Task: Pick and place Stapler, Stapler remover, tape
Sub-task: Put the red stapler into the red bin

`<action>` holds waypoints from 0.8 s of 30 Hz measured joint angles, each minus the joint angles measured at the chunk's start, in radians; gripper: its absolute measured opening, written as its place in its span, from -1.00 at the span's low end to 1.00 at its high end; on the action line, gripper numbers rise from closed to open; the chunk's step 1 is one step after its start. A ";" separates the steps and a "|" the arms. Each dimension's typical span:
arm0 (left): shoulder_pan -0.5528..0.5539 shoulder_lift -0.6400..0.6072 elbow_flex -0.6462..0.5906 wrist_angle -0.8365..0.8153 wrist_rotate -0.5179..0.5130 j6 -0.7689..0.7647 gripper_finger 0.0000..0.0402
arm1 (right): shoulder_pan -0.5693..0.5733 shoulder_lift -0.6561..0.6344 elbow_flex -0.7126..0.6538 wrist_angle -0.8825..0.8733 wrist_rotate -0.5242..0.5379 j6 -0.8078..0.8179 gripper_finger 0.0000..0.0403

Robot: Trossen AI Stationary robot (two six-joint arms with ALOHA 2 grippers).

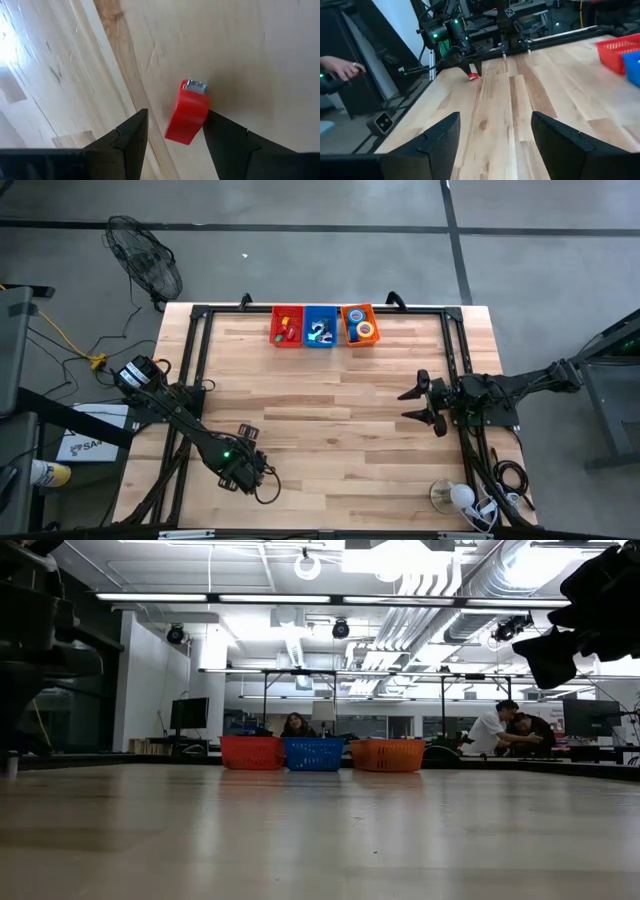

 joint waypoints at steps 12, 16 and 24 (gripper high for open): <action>0.000 0.000 0.000 0.017 -0.005 0.018 -0.30 | 0.000 0.000 0.000 0.003 -0.100 -0.039 0.17; 0.000 0.000 0.000 0.048 -0.003 0.028 -0.51 | 0.000 0.000 0.000 0.002 -0.094 -0.039 0.17; 0.000 0.000 0.000 0.099 -0.091 0.013 -0.66 | 0.000 0.000 0.000 0.002 -0.093 -0.039 0.17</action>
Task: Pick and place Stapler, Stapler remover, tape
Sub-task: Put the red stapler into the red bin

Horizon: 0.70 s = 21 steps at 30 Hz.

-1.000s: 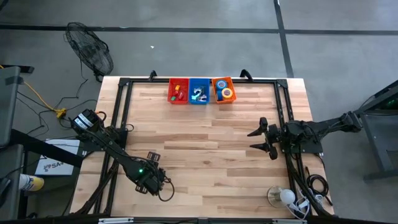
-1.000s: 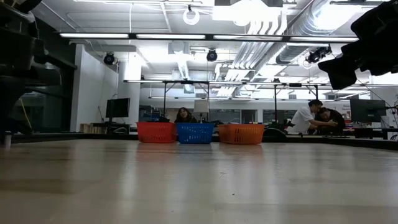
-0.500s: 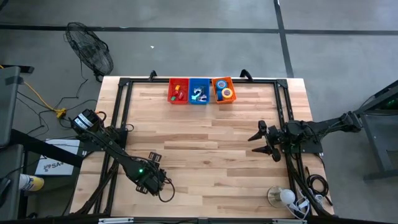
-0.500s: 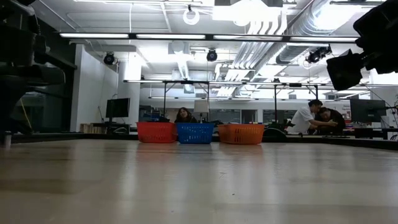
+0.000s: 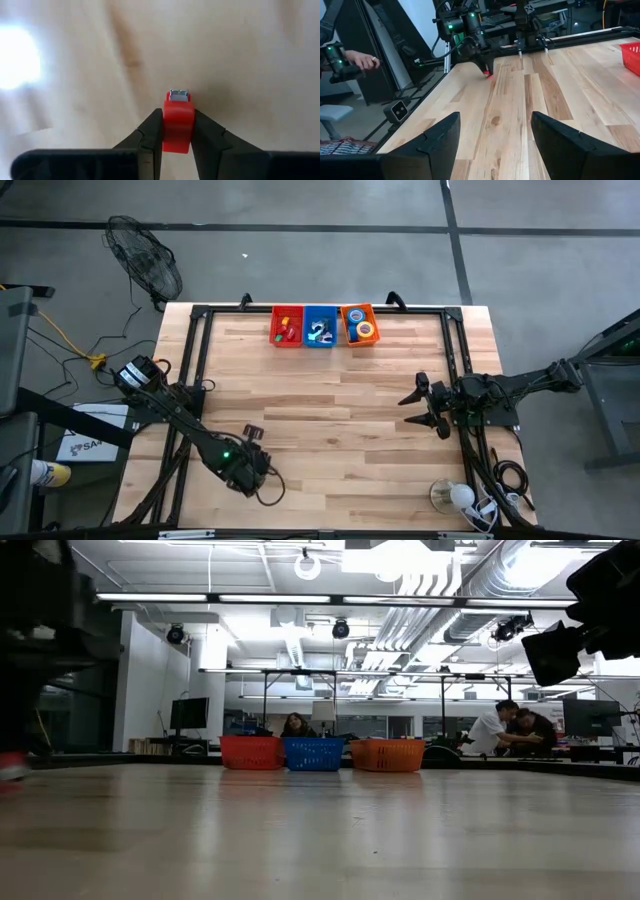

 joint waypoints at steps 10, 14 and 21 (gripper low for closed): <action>0.171 0.000 0.000 -0.057 -0.392 -0.152 -0.61 | 0.000 0.000 0.000 0.000 0.001 0.000 0.17; 0.336 -0.011 0.000 -0.096 -0.535 -0.115 -0.60 | 0.000 0.000 0.000 0.000 0.001 0.000 0.17; 0.711 -0.076 0.000 -0.044 -0.583 0.068 -0.63 | 0.000 0.000 0.000 0.000 0.001 0.000 0.17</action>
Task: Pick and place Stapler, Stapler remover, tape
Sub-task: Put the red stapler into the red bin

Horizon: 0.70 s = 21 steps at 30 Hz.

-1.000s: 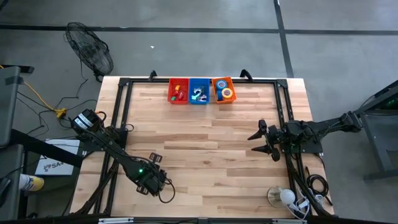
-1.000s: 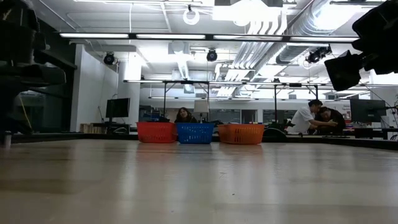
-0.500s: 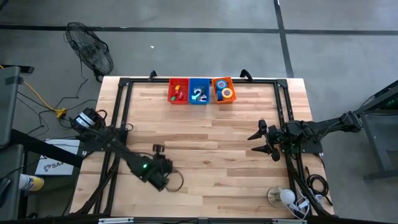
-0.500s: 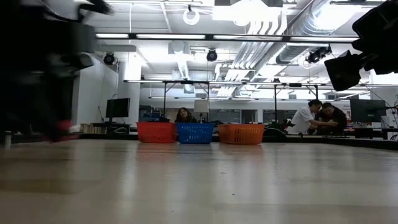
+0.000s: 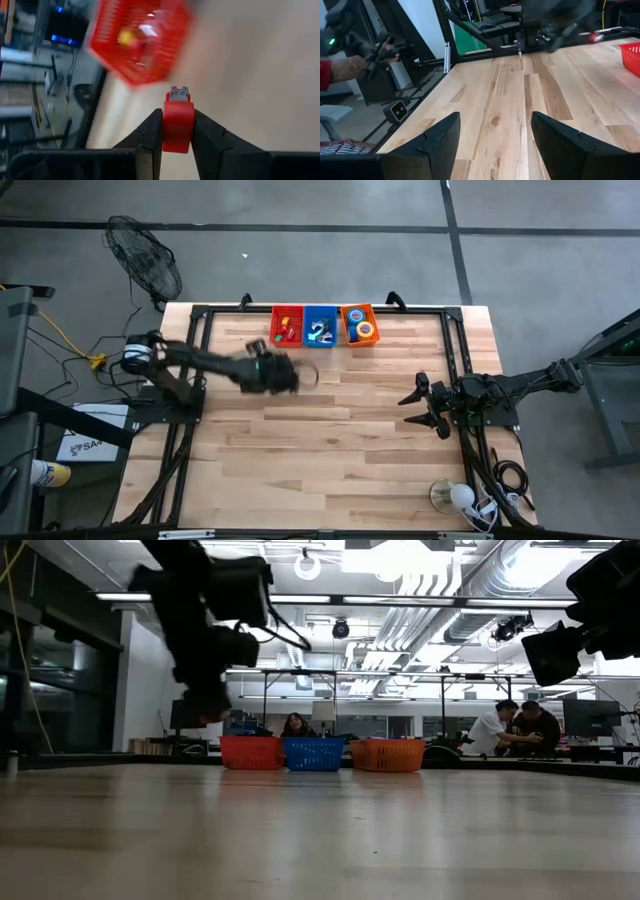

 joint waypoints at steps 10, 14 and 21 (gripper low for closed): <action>0.422 -0.155 0.001 0.435 0.221 0.337 -0.63 | 0.000 0.000 0.000 0.001 0.000 0.000 0.17; 0.575 -0.153 0.002 0.570 0.432 0.283 -0.62 | 0.000 0.000 0.000 0.001 0.000 0.000 0.17; 0.716 -0.079 0.001 0.674 0.617 0.146 -0.62 | 0.000 0.000 0.000 0.001 0.000 0.000 0.17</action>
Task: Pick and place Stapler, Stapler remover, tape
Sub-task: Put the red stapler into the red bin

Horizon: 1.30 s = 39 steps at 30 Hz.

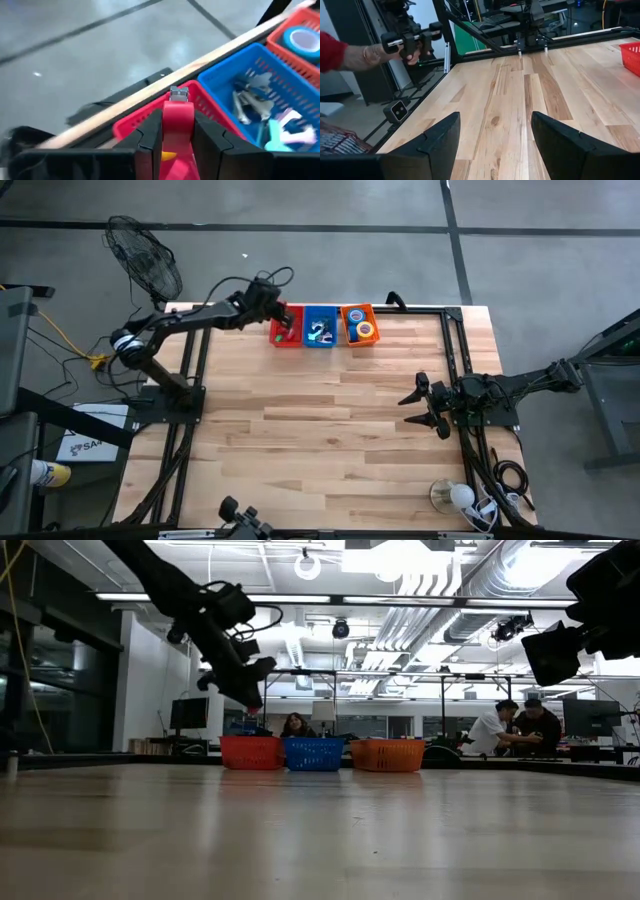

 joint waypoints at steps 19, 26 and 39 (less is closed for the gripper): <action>-0.013 0.066 0.001 -0.025 0.102 -0.426 -0.62 | 0.000 0.000 0.000 0.001 0.000 0.000 0.17; -0.013 0.111 0.023 -0.037 0.122 -0.498 -0.62 | 0.000 0.000 0.000 0.001 0.000 0.000 0.17; -0.013 0.186 0.158 -0.161 0.201 -0.432 -0.42 | 0.000 0.000 0.000 0.001 -0.001 0.000 0.17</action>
